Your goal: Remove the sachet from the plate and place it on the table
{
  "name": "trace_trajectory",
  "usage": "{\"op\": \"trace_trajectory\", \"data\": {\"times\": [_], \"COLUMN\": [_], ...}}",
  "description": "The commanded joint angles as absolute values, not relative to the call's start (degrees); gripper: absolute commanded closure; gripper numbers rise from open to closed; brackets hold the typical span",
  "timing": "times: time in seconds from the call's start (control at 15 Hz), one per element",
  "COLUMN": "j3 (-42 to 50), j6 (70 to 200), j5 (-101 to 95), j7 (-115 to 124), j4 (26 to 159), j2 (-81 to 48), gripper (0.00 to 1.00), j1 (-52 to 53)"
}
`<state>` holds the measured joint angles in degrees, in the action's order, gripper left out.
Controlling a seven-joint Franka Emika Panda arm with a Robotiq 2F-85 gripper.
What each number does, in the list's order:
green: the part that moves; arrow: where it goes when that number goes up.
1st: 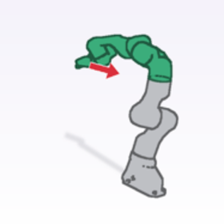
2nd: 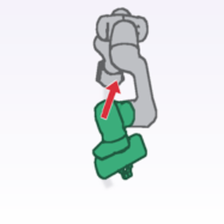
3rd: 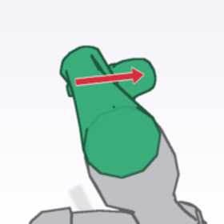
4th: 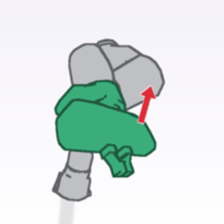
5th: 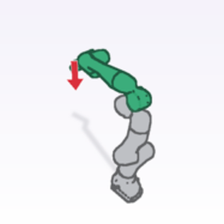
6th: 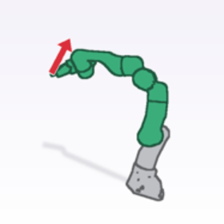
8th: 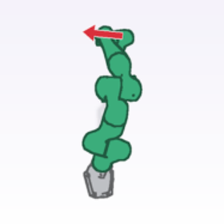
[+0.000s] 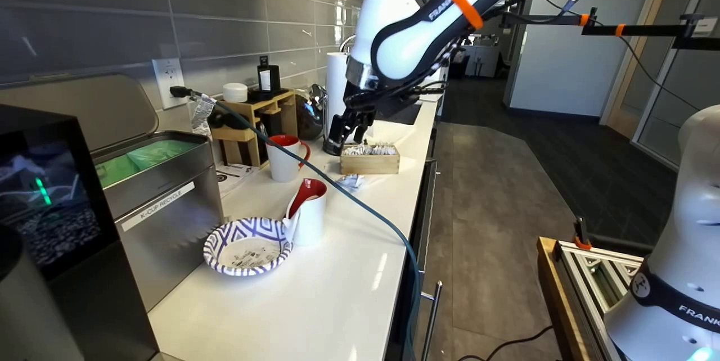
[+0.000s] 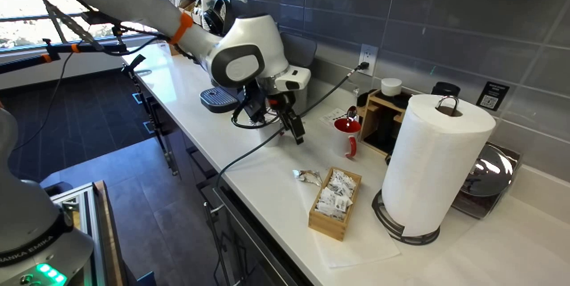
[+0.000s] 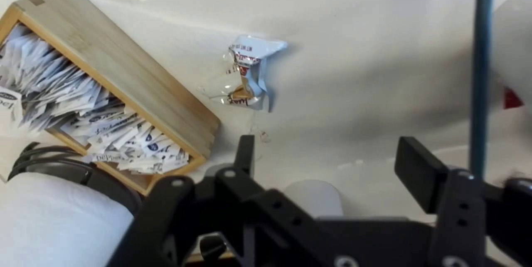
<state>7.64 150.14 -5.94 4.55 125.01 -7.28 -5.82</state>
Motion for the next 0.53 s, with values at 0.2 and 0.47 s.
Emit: {"op": "trace_trajectory", "data": {"times": [0.2, 0.47], "j3": [7.75, 7.94], "j6": [151.21, 149.96], "j5": [6.04, 4.08], "j7": [-10.51, -7.68], "j4": [143.63, 143.68], "j2": [17.82, 19.97], "gripper": [0.0, 0.0], "j1": [-5.31, -5.62]}}
